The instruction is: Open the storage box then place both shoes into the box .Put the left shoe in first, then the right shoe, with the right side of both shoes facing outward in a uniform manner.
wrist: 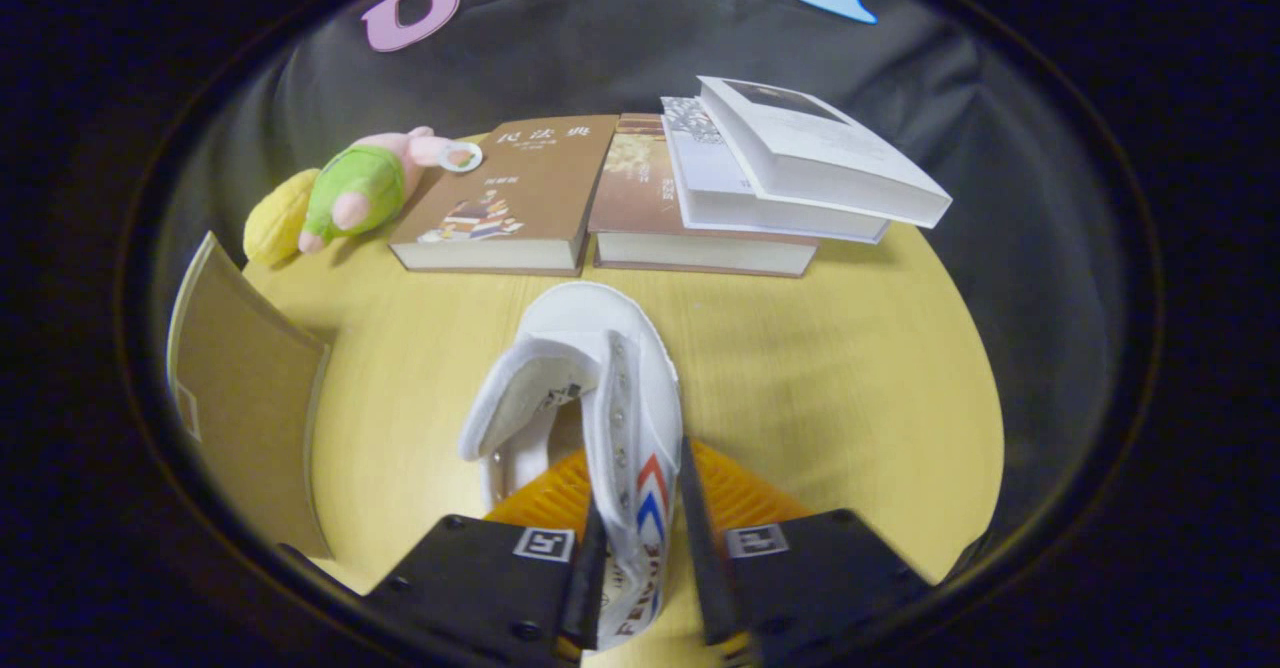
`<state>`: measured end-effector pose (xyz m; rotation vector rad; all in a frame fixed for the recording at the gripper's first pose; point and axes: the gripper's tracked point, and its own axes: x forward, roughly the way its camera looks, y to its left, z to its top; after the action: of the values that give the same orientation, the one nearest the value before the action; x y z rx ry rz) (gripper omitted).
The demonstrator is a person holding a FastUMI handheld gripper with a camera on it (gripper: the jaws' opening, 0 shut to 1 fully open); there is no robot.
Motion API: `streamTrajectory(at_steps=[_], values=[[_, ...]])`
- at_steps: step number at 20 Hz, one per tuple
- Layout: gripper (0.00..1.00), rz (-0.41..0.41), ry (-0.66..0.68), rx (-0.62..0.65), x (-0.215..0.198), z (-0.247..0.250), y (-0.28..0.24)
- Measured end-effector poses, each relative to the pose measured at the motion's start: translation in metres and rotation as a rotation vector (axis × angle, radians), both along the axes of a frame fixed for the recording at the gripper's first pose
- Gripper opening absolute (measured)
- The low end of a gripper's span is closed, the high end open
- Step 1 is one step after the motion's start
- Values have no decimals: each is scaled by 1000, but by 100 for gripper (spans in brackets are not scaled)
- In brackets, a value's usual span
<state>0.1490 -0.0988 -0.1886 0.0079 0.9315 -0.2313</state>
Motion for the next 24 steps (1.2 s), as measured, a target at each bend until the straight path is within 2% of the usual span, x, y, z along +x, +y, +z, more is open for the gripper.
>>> streamTrajectory(at_steps=[7,8,9,10,16,24], values=[[26,17,-47,-158,-2,11,-8],[14,16,-38,-191,-2,11,-10],[13,14,-23,-192,-7,9,-11],[7,13,-36,-186,-6,8,-12],[5,-36,-57,-110,-9,13,-3],[5,-101,-106,-20,-26,47,10]])
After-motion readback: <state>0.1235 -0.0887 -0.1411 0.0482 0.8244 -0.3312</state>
